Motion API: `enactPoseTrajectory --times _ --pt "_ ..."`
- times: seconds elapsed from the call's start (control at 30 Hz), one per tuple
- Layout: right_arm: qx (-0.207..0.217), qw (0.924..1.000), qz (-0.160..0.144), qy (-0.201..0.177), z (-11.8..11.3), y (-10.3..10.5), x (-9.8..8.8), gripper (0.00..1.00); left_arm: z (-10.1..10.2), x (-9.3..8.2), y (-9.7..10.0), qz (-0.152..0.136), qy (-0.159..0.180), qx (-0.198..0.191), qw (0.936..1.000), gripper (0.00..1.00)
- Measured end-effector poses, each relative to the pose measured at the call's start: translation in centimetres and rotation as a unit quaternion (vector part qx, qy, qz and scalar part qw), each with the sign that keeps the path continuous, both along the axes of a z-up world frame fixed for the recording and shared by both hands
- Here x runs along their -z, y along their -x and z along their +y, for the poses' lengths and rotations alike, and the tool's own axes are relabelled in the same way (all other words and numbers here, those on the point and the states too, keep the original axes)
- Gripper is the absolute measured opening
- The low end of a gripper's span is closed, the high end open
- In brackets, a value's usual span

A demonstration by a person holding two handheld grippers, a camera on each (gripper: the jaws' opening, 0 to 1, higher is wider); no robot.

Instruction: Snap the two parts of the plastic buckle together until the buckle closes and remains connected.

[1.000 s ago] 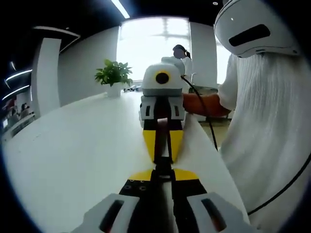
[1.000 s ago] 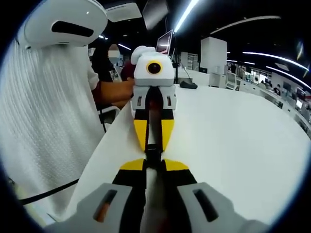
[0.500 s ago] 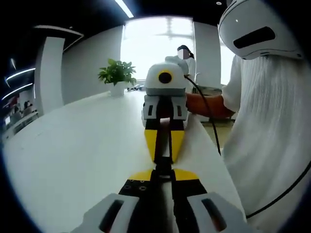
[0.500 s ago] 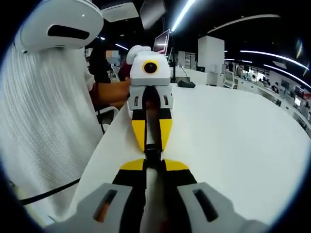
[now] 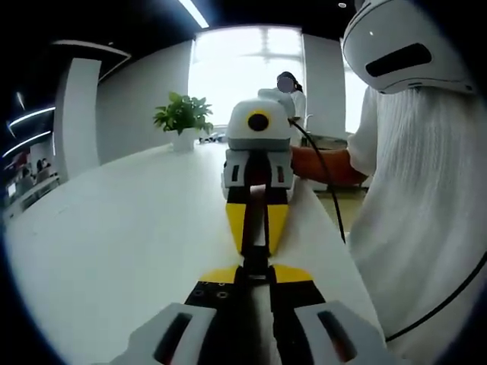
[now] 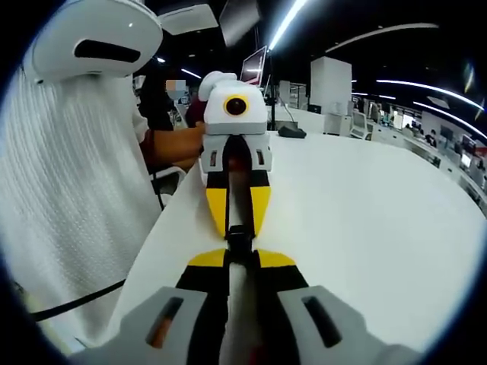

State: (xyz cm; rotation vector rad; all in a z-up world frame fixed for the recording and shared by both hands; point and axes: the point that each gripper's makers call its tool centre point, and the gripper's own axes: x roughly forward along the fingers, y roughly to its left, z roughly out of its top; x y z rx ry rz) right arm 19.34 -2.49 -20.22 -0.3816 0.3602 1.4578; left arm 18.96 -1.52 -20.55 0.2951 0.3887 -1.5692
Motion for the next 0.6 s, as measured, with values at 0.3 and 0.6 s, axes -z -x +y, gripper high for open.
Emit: enactPoseTrajectory --times 0.3,0.6 --pt "-0.001 1.0 0.0 -0.001 0.0 0.03 0.0 0.12 -0.09 0.01 -0.16 -0.002 0.005 -0.005 1.0 0.19" --pt "-0.002 1.0 0.0 0.0 0.01 0.03 -0.01 0.12 -0.15 -0.08 -0.35 -0.008 0.009 -0.009 0.9999 0.32"
